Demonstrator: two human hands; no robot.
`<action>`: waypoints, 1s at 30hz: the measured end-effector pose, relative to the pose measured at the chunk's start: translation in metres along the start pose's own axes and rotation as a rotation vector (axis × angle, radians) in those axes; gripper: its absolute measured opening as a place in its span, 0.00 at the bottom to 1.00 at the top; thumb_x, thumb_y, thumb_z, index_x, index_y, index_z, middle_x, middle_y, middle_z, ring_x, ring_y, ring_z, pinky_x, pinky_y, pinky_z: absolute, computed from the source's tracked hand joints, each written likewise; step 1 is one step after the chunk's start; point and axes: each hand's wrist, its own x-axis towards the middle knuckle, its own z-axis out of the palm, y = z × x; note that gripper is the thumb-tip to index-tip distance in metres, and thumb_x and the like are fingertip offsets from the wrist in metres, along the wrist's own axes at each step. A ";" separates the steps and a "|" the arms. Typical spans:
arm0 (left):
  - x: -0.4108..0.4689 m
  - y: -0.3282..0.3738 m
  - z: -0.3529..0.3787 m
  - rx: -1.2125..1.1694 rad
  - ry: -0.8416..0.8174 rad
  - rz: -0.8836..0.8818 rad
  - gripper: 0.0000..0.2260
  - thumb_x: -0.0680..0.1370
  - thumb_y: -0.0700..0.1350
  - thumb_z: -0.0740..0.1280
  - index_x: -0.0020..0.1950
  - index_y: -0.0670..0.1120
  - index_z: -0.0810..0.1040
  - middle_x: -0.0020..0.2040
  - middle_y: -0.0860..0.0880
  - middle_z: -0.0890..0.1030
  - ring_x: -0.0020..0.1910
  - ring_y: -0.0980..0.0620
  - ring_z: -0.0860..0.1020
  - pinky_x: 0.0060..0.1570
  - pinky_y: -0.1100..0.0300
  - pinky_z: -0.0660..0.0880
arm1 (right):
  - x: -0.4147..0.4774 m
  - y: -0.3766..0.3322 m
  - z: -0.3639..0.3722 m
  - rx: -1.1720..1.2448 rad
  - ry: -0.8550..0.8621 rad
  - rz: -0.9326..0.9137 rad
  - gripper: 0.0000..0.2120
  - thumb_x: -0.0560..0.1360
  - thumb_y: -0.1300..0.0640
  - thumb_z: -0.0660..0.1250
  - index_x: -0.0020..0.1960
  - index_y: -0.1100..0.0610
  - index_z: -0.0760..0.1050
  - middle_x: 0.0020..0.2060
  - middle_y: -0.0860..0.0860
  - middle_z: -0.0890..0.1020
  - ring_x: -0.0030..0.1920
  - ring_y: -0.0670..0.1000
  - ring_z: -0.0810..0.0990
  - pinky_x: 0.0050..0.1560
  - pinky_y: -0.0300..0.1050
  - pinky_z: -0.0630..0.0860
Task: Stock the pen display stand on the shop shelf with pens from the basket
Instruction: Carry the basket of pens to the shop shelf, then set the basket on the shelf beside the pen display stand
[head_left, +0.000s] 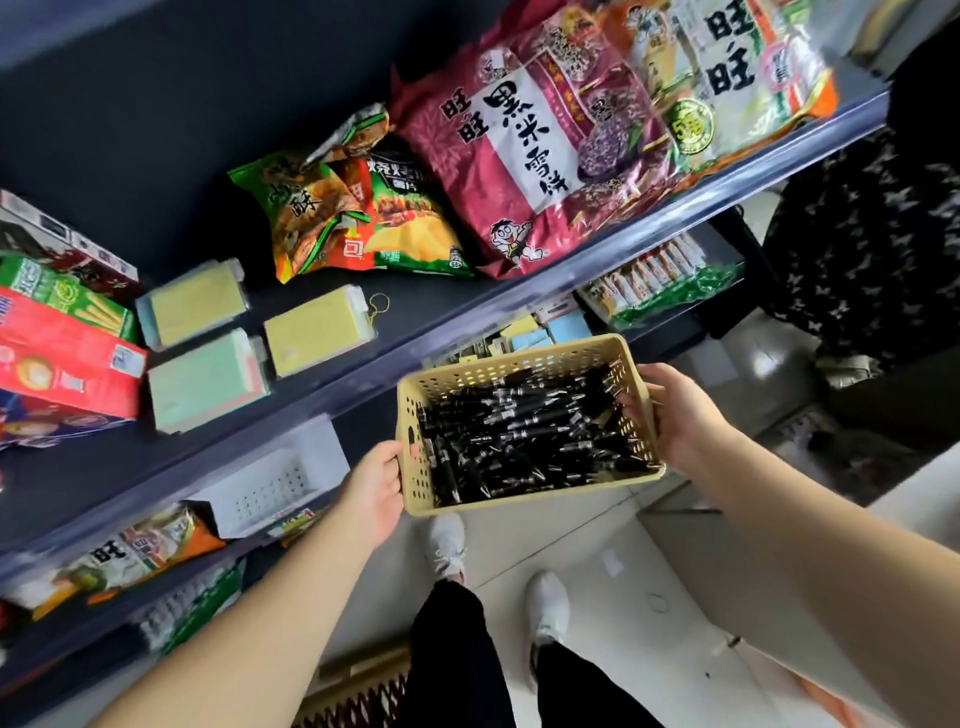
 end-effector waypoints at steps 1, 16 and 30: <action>0.003 0.002 0.002 0.011 -0.005 -0.009 0.10 0.81 0.44 0.55 0.54 0.44 0.75 0.49 0.47 0.79 0.47 0.51 0.76 0.48 0.54 0.71 | 0.001 -0.001 -0.001 0.018 0.012 0.000 0.12 0.72 0.50 0.64 0.45 0.59 0.75 0.34 0.51 0.76 0.31 0.48 0.71 0.35 0.40 0.68; 0.082 0.016 -0.033 0.150 -0.070 -0.036 0.17 0.82 0.38 0.54 0.71 0.42 0.67 0.68 0.43 0.73 0.67 0.45 0.70 0.70 0.48 0.63 | 0.046 0.038 0.033 0.129 0.155 -0.027 0.12 0.71 0.50 0.66 0.46 0.58 0.78 0.36 0.50 0.79 0.34 0.48 0.73 0.39 0.42 0.69; 0.162 0.008 -0.087 0.335 -0.152 0.132 0.12 0.80 0.41 0.58 0.61 0.49 0.75 0.53 0.48 0.82 0.49 0.52 0.80 0.42 0.55 0.76 | 0.093 0.138 0.083 0.334 0.274 -0.096 0.04 0.72 0.56 0.66 0.43 0.56 0.76 0.36 0.48 0.79 0.33 0.46 0.73 0.34 0.41 0.68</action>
